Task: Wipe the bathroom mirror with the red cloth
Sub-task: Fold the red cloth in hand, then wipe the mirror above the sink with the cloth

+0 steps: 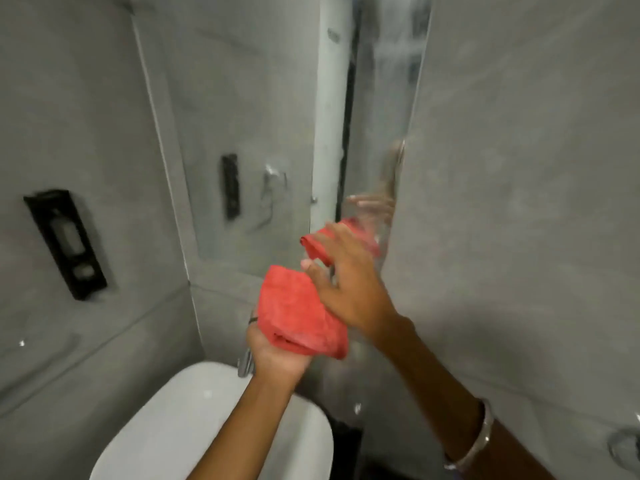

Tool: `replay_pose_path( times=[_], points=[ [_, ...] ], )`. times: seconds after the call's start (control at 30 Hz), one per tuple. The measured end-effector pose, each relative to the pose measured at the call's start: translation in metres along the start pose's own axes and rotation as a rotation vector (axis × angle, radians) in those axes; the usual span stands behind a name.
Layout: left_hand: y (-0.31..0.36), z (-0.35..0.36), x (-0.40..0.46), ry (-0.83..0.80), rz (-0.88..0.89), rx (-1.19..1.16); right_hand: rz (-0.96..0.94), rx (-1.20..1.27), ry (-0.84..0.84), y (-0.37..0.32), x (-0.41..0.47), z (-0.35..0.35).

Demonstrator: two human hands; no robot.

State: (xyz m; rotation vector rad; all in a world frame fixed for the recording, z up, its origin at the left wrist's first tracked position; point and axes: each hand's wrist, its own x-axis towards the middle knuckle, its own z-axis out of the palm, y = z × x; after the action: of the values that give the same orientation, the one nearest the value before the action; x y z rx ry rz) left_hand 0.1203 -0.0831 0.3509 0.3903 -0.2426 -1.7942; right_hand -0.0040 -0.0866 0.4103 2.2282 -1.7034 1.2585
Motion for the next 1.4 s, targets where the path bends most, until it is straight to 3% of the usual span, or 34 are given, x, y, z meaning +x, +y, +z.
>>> replay_pose_path(
  times=[0.07, 0.2, 0.27, 0.33, 0.4, 0.47, 0.53, 0.6, 0.73, 0.8, 0.97, 1.13, 1.27, 1.33, 1.4],
  points=[
    [0.03, 0.032, 0.022, -0.054, 0.115, 0.016, -0.047, -0.153, 0.136, 0.001, 0.044, -0.033],
    [0.09, 0.126, 0.061, -0.2, 0.572, 0.253, -0.046, -0.41, 0.388, -0.007, 0.119, -0.116],
    [0.114, 0.177, 0.082, -0.424, 0.696, 0.31, -0.053, -0.558, 0.541, -0.004, 0.151, -0.154],
    [0.135, 0.232, 0.102, -0.65, 0.849, 0.597, -0.029, -0.692, 0.596, 0.005, 0.177, -0.185],
    [0.149, 0.278, 0.13, -0.595, 1.171, 1.073, -0.018, -0.798, 0.604, 0.017, 0.194, -0.201],
    [0.156, 0.307, 0.161, -0.336, 1.591, 1.566, -0.056, -0.866, 0.621, 0.028, 0.206, -0.205],
    [0.16, 0.326, 0.178, -0.156, 1.829, 1.723, -0.094, -0.893, 0.661, 0.036, 0.213, -0.202],
    [0.158, 0.339, 0.185, -0.126, 1.859, 1.702, -0.104, -0.905, 0.699, 0.042, 0.217, -0.202],
    [0.139, 0.381, 0.173, 0.078, 1.755, 1.605, -0.091, -0.865, 0.753, 0.044, 0.221, -0.199],
    [0.126, 0.406, 0.161, 0.072, 1.713, 1.584, -0.093, -0.814, 0.773, 0.044, 0.22, -0.199],
    [0.098, 0.431, 0.143, -0.154, 1.913, 1.75, -0.088, -0.71, 0.816, 0.042, 0.216, -0.197],
    [0.089, 0.399, 0.133, -0.619, 1.999, 1.966, -0.105, -0.356, 1.001, 0.042, 0.203, -0.193],
    [0.107, 0.338, 0.145, -1.002, 2.03, 2.162, -0.094, -0.353, 0.955, 0.048, 0.185, -0.189],
    [0.135, 0.331, 0.156, -0.942, 2.015, 2.195, -0.107, -0.406, 0.917, 0.053, 0.178, -0.19],
    [0.155, 0.344, 0.16, -0.702, 2.024, 2.149, -0.127, -0.457, 0.889, 0.056, 0.175, -0.193]
  ],
)
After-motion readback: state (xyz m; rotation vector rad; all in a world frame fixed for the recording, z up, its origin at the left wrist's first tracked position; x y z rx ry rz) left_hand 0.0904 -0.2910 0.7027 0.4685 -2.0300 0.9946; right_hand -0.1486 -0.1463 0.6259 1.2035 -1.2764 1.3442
